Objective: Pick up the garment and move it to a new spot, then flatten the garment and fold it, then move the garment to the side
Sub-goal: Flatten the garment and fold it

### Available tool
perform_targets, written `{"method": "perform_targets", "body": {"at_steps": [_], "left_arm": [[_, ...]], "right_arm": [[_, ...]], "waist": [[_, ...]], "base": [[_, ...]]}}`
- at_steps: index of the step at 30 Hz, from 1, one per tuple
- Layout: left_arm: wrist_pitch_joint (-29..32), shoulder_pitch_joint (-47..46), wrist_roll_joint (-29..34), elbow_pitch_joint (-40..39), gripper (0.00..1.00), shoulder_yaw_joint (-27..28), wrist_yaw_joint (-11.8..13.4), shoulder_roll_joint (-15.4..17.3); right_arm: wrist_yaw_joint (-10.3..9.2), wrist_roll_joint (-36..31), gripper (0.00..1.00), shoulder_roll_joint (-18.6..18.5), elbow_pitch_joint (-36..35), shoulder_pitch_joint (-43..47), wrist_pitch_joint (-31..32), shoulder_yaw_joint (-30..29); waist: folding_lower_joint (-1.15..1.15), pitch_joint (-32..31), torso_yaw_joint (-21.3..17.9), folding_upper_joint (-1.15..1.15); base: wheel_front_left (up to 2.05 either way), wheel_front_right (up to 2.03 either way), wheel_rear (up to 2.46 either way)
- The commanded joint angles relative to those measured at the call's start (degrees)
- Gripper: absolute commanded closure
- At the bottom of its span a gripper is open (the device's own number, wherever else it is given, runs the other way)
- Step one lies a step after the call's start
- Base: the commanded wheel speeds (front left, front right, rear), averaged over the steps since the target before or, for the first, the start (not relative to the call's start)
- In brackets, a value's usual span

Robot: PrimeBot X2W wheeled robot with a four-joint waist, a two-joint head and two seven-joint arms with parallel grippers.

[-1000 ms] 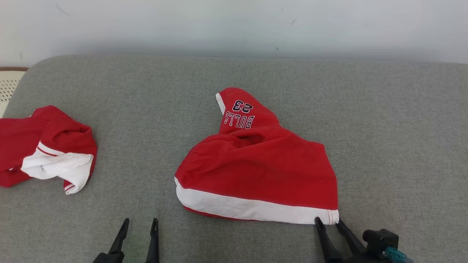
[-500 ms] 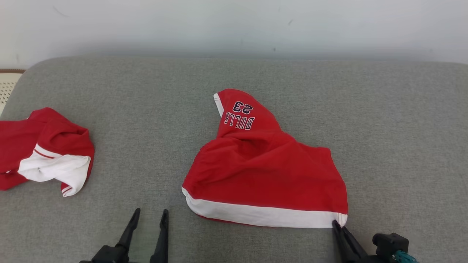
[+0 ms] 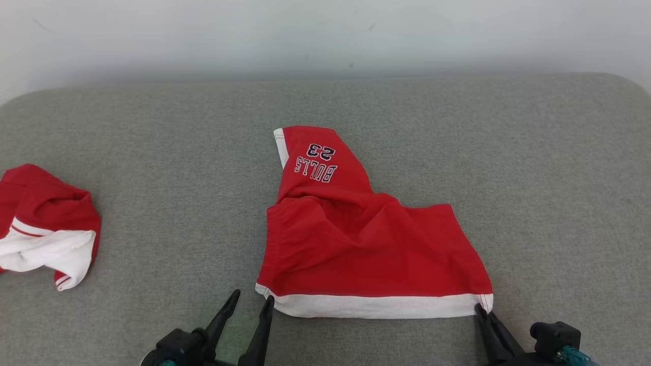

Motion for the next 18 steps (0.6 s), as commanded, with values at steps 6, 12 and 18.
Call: {"method": "perform_targets", "body": {"at_steps": [6, 12, 18], "left_arm": [[-0.22, -4.02, -2.09, 3.23, 0.00, -4.66, -0.06, 2.32], [-0.22, -5.55, -1.65, 3.12, 0.00, -3.10, -0.09, 2.96], [-0.22, -5.67, -2.76, 3.27, 0.00, -5.28, -0.08, 3.95]], "right_arm": [[-0.06, -0.46, 1.00, -0.75, -0.41, -0.96, -0.02, 0.26], [-0.06, -0.63, 1.00, -0.49, -0.85, -1.39, -0.02, 0.28], [-0.06, -0.62, 1.00, -0.25, -0.95, -1.79, -0.02, 0.44]], "waist": [[-0.01, 1.37, -1.49, 0.00], [-0.01, 2.14, -2.10, 0.00], [-0.01, 2.40, -2.52, 0.00]], "base": [[0.00, 0.00, 0.00], [0.00, 0.00, 0.00], [0.00, 0.00, 0.00]]}}
